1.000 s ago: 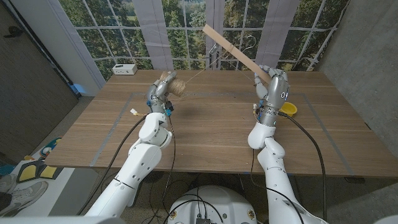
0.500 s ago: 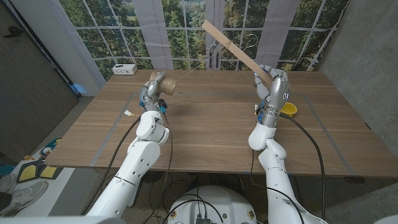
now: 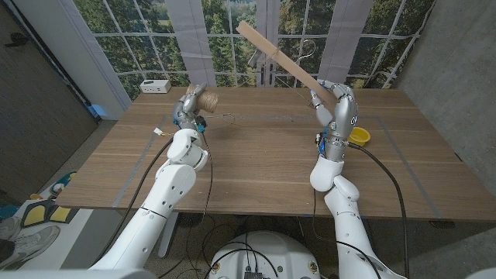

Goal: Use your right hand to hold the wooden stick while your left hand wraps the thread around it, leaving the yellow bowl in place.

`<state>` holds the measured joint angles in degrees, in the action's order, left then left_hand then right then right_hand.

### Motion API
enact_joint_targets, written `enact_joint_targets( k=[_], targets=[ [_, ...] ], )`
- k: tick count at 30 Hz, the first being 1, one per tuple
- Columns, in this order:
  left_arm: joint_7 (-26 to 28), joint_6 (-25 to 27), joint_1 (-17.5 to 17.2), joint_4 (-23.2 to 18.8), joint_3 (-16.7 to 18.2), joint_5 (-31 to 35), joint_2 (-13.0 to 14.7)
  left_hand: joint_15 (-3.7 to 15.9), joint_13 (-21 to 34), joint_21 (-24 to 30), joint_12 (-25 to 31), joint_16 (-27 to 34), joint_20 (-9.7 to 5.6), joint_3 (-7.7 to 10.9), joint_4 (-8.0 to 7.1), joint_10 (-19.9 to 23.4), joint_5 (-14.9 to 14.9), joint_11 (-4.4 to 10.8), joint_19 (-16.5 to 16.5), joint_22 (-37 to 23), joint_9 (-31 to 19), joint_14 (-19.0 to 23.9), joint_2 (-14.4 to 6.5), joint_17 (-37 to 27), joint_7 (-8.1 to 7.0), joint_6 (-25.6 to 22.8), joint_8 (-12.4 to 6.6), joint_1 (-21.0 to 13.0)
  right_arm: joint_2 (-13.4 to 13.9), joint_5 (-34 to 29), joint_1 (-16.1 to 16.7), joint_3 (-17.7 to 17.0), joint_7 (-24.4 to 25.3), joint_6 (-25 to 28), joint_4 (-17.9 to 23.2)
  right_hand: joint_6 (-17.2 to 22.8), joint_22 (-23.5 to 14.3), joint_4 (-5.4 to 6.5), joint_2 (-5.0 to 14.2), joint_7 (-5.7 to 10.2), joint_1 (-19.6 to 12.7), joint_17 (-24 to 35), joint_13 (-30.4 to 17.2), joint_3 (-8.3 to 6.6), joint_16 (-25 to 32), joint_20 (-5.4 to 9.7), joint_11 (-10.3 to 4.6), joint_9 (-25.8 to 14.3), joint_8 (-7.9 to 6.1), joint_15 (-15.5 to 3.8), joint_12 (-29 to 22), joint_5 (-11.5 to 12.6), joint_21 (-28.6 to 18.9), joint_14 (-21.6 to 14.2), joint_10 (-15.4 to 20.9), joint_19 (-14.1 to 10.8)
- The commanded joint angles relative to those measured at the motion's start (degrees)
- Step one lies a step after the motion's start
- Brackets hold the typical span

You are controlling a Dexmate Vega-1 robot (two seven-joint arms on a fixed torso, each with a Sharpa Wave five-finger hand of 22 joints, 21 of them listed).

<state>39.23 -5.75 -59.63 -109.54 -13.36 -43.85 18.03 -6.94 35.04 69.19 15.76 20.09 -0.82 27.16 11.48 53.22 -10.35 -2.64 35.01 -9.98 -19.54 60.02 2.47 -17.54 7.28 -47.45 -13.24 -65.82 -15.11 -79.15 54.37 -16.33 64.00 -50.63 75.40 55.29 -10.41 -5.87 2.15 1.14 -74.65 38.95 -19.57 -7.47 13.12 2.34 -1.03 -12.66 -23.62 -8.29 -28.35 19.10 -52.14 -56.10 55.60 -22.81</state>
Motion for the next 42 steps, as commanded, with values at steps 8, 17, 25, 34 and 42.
enact_joint_targets(
  k=[8,17,25,34,42],
  targets=[
    [5.44,13.72,5.64,-5.26,0.23,-0.88,5.23,20.32,-0.19,10.65,-0.06,-0.25,-9.60,7.69,-2.04,4.31,0.10,3.61,2.48,-0.38,-0.23,17.35,-10.19,0.16,-0.15,-5.69,0.13,-7.23,4.15,-2.97,2.64,4.77,-0.01,1.21,1.61,3.50,0.02,0.65,6.98,3.41,-6.64,0.19,-8.00,-0.38,0.00,5.95,-3.27,-7.67,-0.34,-5.43,-3.41,0.54,-0.39,-0.36,6.06,0.18],
    [8.25,16.67,6.93,-8.63,0.03,1.11,6.34,20.32,-0.08,10.69,-0.10,-0.26,-9.63,7.76,-1.96,4.26,0.13,3.67,2.57,-0.35,-0.22,17.46,-10.15,0.30,-0.15,-5.72,0.22,-7.34,5.58,-4.23,3.11,6.47,-0.01,5.18,1.19,3.67,0.03,0.63,6.94,3.42,-6.65,0.22,-8.06,-0.32,0.00,5.87,-2.98,-7.57,-0.30,-5.45,-3.37,0.53,-0.54,-0.42,6.15,0.17],
    [10.26,19.49,7.57,-11.85,0.80,2.54,7.16,20.32,-0.02,10.71,-0.10,-0.28,-9.61,7.79,-1.95,4.38,0.15,3.67,2.62,-0.34,-0.23,17.49,-10.09,0.41,-0.18,-5.80,0.26,-7.37,6.06,-5.08,3.70,6.82,-0.01,6.70,0.91,3.70,0.04,0.57,6.90,3.40,-6.72,0.31,-8.09,-0.27,-0.01,5.99,-3.11,-7.56,-0.26,-5.45,-3.24,0.54,-0.68,-0.40,6.12,0.25],
    [10.42,22.69,10.46,-13.09,1.18,1.72,7.38,20.32,0.00,10.72,-0.18,-0.19,-9.62,7.86,-1.94,4.39,0.16,3.54,2.65,-0.32,-0.24,17.63,-10.07,0.42,-0.15,-5.82,0.33,-7.43,6.31,-6.42,5.87,8.04,-0.01,6.04,3.26,3.71,0.04,0.59,6.94,3.49,-6.70,0.31,-8.11,-0.18,-0.09,6.09,-3.34,-7.71,-0.29,-5.41,-3.09,0.53,-0.83,-0.32,6.06,0.33],
    [9.42,25.85,14.30,-13.57,-0.20,2.14,8.10,20.32,0.02,10.76,-0.25,-0.17,-9.62,7.88,-1.96,4.41,0.18,3.56,2.71,-0.32,-0.28,17.68,-10.03,0.47,0.08,-5.78,0.40,-7.43,7.39,-6.69,7.17,9.61,-0.01,5.02,4.61,3.75,0.05,0.57,6.93,3.47,-6.73,0.37,-8.19,-0.11,-0.06,6.12,-3.43,-7.66,-0.24,-5.45,-3.08,0.53,-0.98,-0.38,6.20,0.30]
  ],
)
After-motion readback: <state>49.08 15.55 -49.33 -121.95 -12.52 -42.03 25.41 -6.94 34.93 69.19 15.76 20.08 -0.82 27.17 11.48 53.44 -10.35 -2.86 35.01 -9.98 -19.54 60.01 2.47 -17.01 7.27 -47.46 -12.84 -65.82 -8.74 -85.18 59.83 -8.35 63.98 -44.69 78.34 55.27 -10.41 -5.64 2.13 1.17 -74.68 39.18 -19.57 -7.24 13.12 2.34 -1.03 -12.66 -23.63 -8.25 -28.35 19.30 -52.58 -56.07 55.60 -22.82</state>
